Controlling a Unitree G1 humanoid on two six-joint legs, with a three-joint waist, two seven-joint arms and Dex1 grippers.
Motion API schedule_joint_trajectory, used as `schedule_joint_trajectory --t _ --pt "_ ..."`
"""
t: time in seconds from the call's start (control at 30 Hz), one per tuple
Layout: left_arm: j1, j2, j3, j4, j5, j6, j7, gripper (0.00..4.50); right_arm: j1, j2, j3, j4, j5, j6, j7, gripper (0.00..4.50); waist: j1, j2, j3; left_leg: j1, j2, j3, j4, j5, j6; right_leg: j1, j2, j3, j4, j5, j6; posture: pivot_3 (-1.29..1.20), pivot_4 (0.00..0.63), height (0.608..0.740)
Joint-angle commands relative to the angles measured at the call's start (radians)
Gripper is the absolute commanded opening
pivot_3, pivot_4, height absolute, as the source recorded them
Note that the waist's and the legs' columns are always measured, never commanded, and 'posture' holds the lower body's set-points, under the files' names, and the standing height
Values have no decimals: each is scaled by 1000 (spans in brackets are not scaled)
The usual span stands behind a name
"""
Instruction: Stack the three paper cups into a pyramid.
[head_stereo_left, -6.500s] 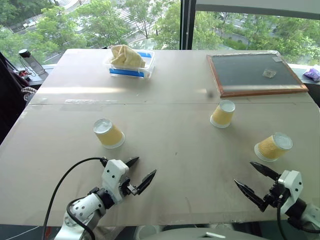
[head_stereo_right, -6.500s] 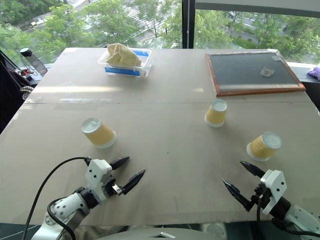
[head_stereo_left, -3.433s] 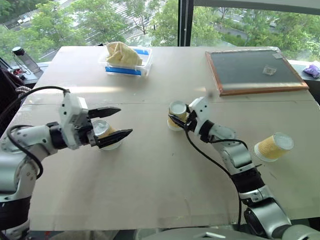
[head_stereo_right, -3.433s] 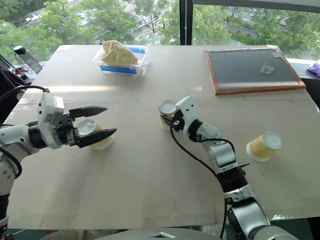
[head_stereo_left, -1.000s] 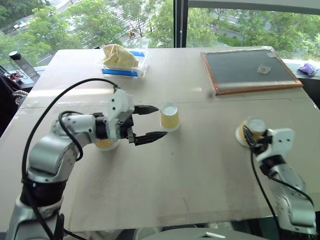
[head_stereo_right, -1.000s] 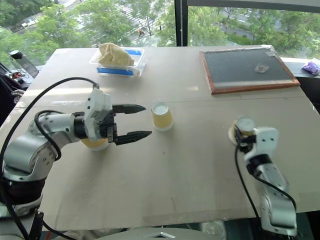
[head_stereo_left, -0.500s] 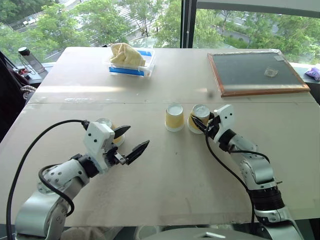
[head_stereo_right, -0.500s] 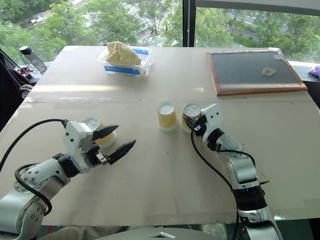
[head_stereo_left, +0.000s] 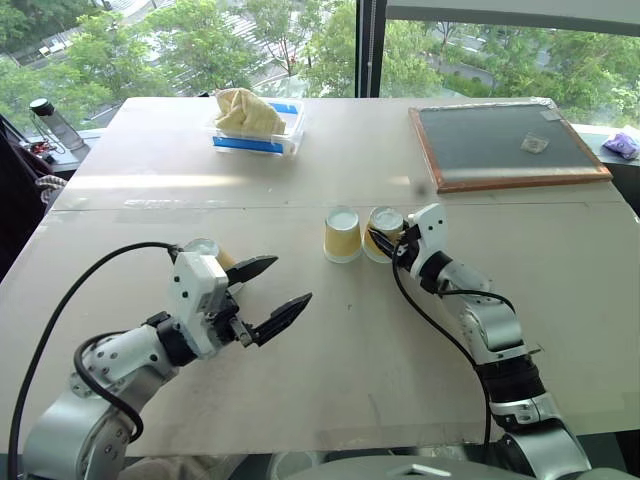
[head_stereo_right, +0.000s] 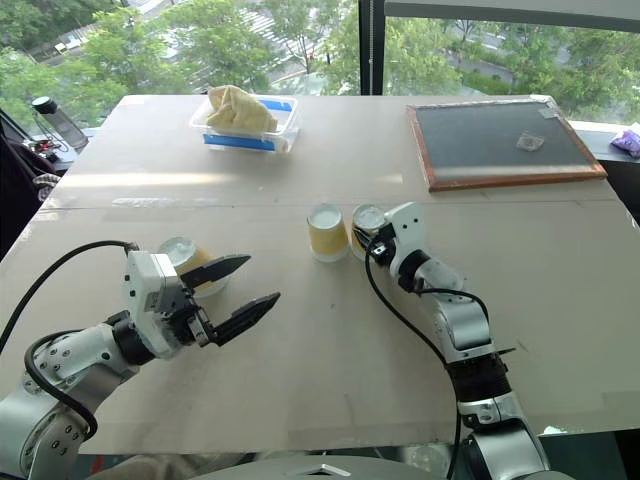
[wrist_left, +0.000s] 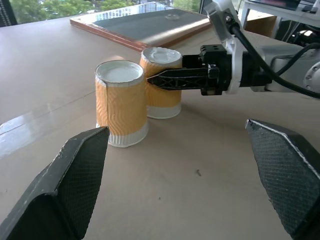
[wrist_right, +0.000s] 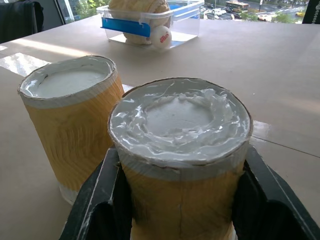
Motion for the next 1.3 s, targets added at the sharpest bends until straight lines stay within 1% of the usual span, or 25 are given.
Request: schedule_joint_trajectory --t 0.03,0.13,0.2,0.23,0.33,0.4,0.47,0.6,0.67,0.73,0.8,0.9,0.93,1.0,1.07,1.13,1.23,1.3 --pt "-7 18 32 -12 -21 -26 -12 4500 -22 15 -5 3 -2 -25 -5 1760 0 0 0 0 0 0 0 0 0 0 0 0 0 0 0 0 150 740" --pt "-7 19 35 -10 -18 -31 -13 4500 -19 14 -7 5 -5 -28 -2 1760 0 0 0 0 0 0 0 0 0 0 0 0 0 0 0 0 150 740" --pt "-7 18 35 -9 -18 -33 -11 4500 -13 10 -10 2 -5 -28 1 2713 0 0 0 0 0 0 0 0 0 0 0 0 0 0 0 0 150 740" --pt "-6 17 35 -9 -18 -34 -10 4500 -11 7 -10 1 -5 -27 4 3010 0 0 0 0 0 0 0 0 0 0 0 0 0 0 0 0 150 740" --pt "1 14 37 -12 -15 -41 -5 4500 -1 -1 -14 -10 -4 -28 8 4483 0 0 0 0 0 0 0 0 0 0 0 0 -1 0 0 0 150 740" --pt "17 -3 48 -19 -3 -61 10 4500 27 -24 -24 -49 3 -16 15 4483 0 0 0 0 0 0 -1 0 0 0 0 0 -1 0 0 0 150 740" --pt "36 -40 57 -27 33 -107 44 4500 81 -71 -32 -121 16 5 44 4483 5 1 0 -1 0 0 -1 0 0 0 0 0 -2 0 0 0 150 740" --pt "74 -158 55 -42 153 -210 177 4500 216 -178 -68 -285 81 67 109 4483 8 1 1 -4 0 -1 -1 0 0 0 -1 -1 -7 0 0 0 150 740" --pt "110 -233 32 -47 234 -269 249 4500 295 -251 -89 -368 124 79 176 4483 8 1 1 -5 0 -1 -1 0 0 0 -1 -1 -8 0 0 0 150 740" --pt "158 -304 -3 -32 350 -344 320 4500 381 -321 -134 -455 213 92 259 4483 8 1 0 -5 0 -1 -1 0 1 0 -2 -1 -9 0 1 0 150 740" --pt "178 -360 -30 0 413 -376 376 4500 449 -368 -184 -517 307 68 348 4483 8 0 0 -5 0 -1 -1 -1 1 0 -1 -1 -9 0 1 0 150 740" --pt "156 -418 -39 47 452 -377 450 4500 513 -379 -258 -549 396 -6 424 4483 9 0 0 -5 1 0 0 -1 1 1 0 -3 -9 -3 -2 0 150 740" --pt "148 -424 -35 64 469 -386 466 4500 534 -378 -275 -557 419 -28 446 4483 9 0 0 -4 1 0 0 -1 1 3 1 -4 -8 -5 1 0 150 740" --pt "139 -437 -26 97 480 -399 485 4500 588 -374 -311 -572 486 -56 498 4483 10 -2 -1 -1 2 0 1 -1 1 5 2 -5 -8 -5 1 0 150 740" --pt "122 -436 -20 133 475 -407 488 4500 641 -345 -346 -582 573 -121 584 4483 10 -2 -1 1 3 0 0 -1 1 6 2 -6 -8 -5 1 0 150 740" --pt "103 -431 -9 161 475 -411 496 4500 656 -328 -354 -579 568 -182 613 4483 10 -2 -1 0 3 0 0 -1 1 6 2 -6 -8 -5 1 0 150 740" --pt "34 -426 4 272 499 -433 528 4500 669 -340 -344 -582 558 -199 630 4483 9 -2 -1 1 3 -1 0 -1 1 6 2 -5 -8 -5 1 0 150 740" --pt "-11 -427 -17 334 515 -456 532 4500 676 -344 -336 -578 545 -225 650 4483 9 -3 -2 1 2 -1 0 -1 1 6 1 -4 -8 -5 1 0 150 740"
